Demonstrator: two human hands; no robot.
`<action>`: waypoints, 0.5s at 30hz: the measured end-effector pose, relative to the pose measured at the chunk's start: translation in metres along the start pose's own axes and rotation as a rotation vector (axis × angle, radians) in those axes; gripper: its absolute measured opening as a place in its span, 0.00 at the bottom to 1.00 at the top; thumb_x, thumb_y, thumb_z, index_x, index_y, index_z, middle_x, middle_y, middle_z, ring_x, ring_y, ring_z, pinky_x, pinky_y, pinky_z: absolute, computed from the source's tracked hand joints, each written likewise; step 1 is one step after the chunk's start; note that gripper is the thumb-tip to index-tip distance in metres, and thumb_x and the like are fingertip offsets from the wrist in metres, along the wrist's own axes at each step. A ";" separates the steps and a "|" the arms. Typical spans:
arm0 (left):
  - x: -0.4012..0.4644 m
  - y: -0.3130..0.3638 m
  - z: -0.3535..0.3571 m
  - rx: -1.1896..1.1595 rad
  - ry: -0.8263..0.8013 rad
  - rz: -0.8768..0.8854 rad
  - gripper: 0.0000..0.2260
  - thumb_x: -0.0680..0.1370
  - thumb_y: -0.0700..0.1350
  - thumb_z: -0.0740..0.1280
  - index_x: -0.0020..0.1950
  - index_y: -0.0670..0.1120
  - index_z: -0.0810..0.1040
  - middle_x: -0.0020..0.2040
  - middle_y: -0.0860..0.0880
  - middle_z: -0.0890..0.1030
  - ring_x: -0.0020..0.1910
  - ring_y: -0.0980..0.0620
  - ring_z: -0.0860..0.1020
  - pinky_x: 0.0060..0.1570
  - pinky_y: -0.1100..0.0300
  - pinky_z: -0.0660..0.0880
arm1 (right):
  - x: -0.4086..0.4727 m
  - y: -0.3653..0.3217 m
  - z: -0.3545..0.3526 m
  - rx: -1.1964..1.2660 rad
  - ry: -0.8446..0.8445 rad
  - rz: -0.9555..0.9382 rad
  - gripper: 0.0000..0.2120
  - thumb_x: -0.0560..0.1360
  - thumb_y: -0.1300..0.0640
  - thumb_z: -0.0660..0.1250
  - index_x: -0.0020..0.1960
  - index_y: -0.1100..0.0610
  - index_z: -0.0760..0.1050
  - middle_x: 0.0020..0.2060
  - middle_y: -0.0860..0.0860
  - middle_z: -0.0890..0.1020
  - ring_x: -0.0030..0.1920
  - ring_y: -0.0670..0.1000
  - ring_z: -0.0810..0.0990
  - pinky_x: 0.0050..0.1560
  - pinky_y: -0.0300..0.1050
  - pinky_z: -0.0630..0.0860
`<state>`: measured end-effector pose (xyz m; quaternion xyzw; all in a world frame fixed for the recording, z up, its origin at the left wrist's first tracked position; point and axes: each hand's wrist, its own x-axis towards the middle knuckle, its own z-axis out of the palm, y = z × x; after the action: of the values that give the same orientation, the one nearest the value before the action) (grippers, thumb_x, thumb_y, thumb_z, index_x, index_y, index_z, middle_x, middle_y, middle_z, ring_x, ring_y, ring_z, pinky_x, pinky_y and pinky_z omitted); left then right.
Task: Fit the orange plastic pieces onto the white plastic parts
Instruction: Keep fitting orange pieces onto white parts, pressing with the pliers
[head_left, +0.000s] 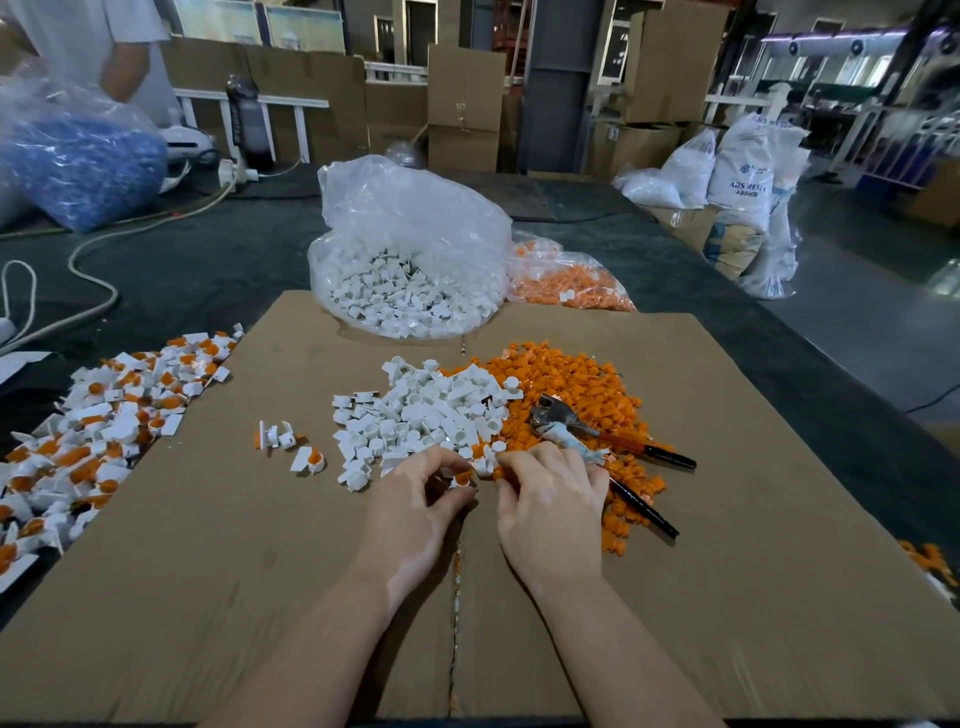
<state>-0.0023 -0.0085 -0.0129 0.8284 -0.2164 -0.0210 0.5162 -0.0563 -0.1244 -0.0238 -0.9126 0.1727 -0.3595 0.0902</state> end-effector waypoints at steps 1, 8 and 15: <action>0.000 0.000 0.000 0.008 -0.001 0.003 0.09 0.72 0.40 0.71 0.43 0.55 0.76 0.40 0.57 0.77 0.39 0.60 0.74 0.36 0.77 0.67 | 0.000 0.000 0.000 -0.007 -0.002 -0.004 0.09 0.62 0.60 0.78 0.40 0.54 0.82 0.36 0.50 0.81 0.38 0.54 0.79 0.43 0.53 0.72; 0.000 -0.001 -0.002 -0.036 0.100 0.017 0.11 0.72 0.39 0.72 0.42 0.55 0.77 0.42 0.55 0.76 0.40 0.62 0.74 0.39 0.79 0.66 | 0.002 -0.001 -0.001 -0.049 -0.009 -0.024 0.12 0.59 0.61 0.80 0.39 0.54 0.81 0.33 0.50 0.80 0.36 0.54 0.79 0.40 0.53 0.73; 0.009 -0.018 -0.045 -0.028 0.402 -0.032 0.08 0.72 0.32 0.70 0.44 0.45 0.80 0.43 0.52 0.68 0.36 0.57 0.76 0.40 0.78 0.69 | 0.002 -0.001 0.001 -0.094 -0.002 -0.029 0.13 0.59 0.66 0.79 0.37 0.54 0.80 0.31 0.49 0.78 0.35 0.54 0.77 0.40 0.50 0.71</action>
<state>0.0233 0.0327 -0.0053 0.8122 -0.0955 0.1334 0.5599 -0.0537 -0.1240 -0.0234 -0.9186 0.1760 -0.3513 0.0424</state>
